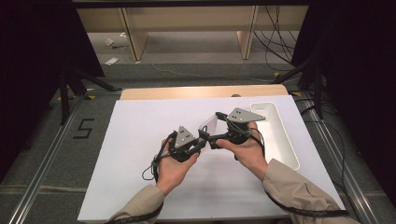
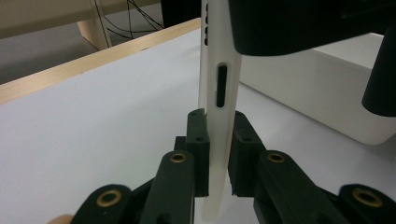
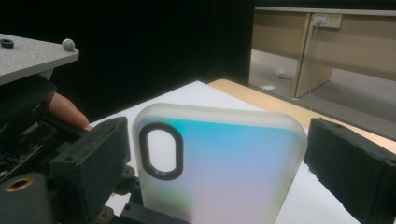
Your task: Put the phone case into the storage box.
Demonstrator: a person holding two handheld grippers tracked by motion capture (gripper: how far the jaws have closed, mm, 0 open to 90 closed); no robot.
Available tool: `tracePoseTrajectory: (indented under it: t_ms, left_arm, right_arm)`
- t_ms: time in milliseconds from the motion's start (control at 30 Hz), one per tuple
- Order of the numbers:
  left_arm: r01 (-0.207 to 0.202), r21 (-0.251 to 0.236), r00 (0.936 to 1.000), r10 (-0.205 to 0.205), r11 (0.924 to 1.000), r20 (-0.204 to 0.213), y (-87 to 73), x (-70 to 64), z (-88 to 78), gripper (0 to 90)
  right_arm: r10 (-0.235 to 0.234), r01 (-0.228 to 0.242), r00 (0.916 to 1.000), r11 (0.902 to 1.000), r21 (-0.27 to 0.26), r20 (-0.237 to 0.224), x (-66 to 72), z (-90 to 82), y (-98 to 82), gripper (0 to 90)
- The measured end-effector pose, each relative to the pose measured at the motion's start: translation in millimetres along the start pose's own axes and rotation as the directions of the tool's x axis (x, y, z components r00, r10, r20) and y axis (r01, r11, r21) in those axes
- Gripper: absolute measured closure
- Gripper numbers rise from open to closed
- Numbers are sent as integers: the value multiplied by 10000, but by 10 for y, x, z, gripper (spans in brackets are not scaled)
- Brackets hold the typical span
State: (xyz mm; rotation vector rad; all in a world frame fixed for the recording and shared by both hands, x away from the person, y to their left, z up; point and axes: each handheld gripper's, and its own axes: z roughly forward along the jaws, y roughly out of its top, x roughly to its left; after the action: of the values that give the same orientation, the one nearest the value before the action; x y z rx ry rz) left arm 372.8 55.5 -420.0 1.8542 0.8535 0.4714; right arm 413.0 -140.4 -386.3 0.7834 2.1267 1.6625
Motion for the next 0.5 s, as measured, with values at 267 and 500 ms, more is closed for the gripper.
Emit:
tracePoseTrajectory:
  t_ms: [267, 500]
  left_arm:
    - [17, -26, 10000, -17, 10000, -8, 0, -1, 1, 804]
    - [101, -31, 9999, -101, 9999, -17, -7, 4, 3, 803]
  right_arm:
    - [147, -145, 9998, 9998, -103, 120, 12, 4, -15, 131]
    - [266, -262, 9995, 9995, -180, 192, 25, 14, -31, 154]
